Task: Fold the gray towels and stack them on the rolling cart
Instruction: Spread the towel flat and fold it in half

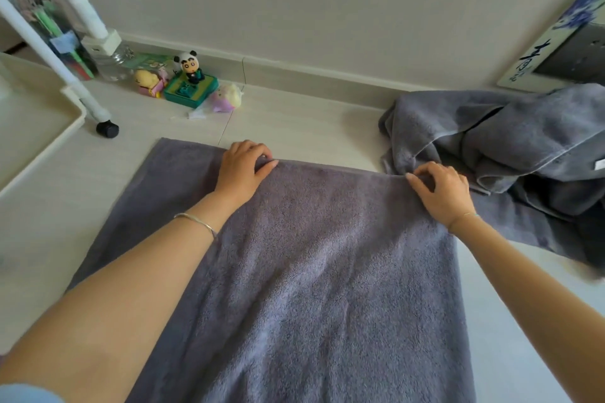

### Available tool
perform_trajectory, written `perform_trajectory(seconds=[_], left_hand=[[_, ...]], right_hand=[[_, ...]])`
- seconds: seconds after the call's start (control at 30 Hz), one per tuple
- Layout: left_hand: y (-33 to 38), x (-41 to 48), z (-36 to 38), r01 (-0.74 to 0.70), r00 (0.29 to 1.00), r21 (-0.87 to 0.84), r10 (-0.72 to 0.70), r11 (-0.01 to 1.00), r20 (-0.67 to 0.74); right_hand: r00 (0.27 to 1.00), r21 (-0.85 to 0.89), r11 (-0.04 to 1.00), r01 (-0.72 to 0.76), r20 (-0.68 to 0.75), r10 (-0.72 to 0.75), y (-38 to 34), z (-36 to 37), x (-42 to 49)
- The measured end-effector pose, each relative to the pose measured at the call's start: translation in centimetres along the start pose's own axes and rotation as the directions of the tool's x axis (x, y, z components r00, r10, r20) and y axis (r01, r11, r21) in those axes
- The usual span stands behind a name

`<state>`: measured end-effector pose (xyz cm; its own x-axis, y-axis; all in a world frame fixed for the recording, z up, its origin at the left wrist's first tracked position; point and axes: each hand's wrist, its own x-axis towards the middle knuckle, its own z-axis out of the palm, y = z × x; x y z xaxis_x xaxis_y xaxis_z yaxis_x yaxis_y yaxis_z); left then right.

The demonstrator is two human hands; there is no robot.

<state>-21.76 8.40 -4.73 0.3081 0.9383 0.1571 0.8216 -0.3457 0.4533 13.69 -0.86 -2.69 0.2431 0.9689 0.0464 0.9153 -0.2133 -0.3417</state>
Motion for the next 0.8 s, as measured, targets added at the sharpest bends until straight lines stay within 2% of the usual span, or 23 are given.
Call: perform_trajectory(seconds=[0.1,0.27,0.37,0.47,0.6,0.67,0.73,0.8], left_hand=[[0.1,0.6,-0.7,-0.050,0.996,-0.023,0.051,0.999,0.077],[0.7,0.9,-1.5,-0.081,0.992,-0.116,0.091,0.990,0.088],[1.0,1.3,-2.0,-0.133,0.987,-0.054,0.137,0.990,0.080],[1.7,1.8,-1.7,-0.172,0.985,0.056,0.170,0.984,0.035],[2.6,2.3,0.3,-0.041,0.997,0.242,0.026,0.969,0.067],[3.0,2.2,0.8,0.014,1.000,0.294,-0.018,0.956,0.012],[3.2,0.8,0.7,0.032,0.996,0.250,-0.009,0.968,-0.093],[3.4,-2.0,0.2,-0.027,0.979,0.176,0.061,0.984,-0.196]], right_hand=[[0.999,-0.029,1.000,-0.003,-0.048,0.002,0.3,0.4,-0.4],[0.995,-0.046,0.998,0.049,-0.087,-0.053,0.7,0.6,-0.4],[0.982,-0.087,0.988,0.128,-0.125,-0.139,1.2,0.7,-0.2],[0.972,-0.068,0.989,0.133,-0.184,-0.144,1.2,0.9,-0.2],[0.987,-0.148,0.987,0.067,-0.136,-0.087,0.5,1.6,0.7],[0.988,-0.144,0.990,-0.004,-0.153,-0.018,-0.1,1.5,0.6],[0.971,-0.114,0.993,-0.036,-0.238,0.008,-1.4,1.3,-0.5],[0.949,-0.002,1.000,-0.011,-0.314,0.010,-4.0,1.2,-2.5]])
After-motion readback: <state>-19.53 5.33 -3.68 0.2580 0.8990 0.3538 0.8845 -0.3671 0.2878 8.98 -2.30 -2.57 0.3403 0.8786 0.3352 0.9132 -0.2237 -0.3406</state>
